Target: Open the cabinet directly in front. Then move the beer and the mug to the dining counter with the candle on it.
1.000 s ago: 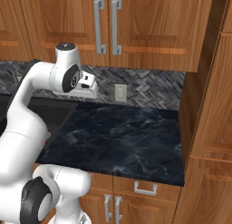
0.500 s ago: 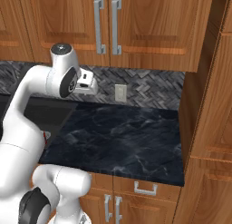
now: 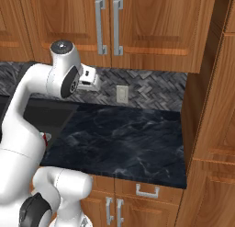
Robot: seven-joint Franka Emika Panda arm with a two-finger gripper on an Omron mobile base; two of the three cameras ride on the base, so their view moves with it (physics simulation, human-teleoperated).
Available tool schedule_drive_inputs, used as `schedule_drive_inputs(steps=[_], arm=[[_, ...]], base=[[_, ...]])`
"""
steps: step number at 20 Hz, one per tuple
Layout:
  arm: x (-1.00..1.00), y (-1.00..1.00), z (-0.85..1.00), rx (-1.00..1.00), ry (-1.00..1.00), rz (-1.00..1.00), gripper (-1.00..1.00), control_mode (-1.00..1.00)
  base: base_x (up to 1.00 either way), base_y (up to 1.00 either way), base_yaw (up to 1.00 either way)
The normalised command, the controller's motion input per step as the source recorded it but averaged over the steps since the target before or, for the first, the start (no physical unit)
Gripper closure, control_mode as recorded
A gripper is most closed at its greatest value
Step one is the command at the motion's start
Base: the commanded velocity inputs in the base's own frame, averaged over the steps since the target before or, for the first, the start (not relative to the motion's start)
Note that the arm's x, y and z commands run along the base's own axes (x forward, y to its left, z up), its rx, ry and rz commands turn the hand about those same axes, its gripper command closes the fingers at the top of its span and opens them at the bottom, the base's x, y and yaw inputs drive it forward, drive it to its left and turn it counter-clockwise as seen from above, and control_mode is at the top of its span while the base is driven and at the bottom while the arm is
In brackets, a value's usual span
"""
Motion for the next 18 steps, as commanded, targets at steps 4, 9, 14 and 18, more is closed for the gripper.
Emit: schedule_drive_inputs(steps=[4,9,14,18], arm=[[0.0,-0.14,0.32,0.0,0.0,-0.02,-1.0,-1.0],[0.0,-0.12,0.37,0.0,0.0,-0.01,-1.0,-1.0],[0.0,-0.13,0.33,0.0,-0.01,-0.02,-1.0,-1.0],[0.0,-0.1,0.29,0.0,-0.02,-0.02,-1.0,-1.0]], base=[[0.0,0.0,0.0],[0.0,0.0,0.0],[0.0,0.0,0.0],[0.0,0.0,0.0]])
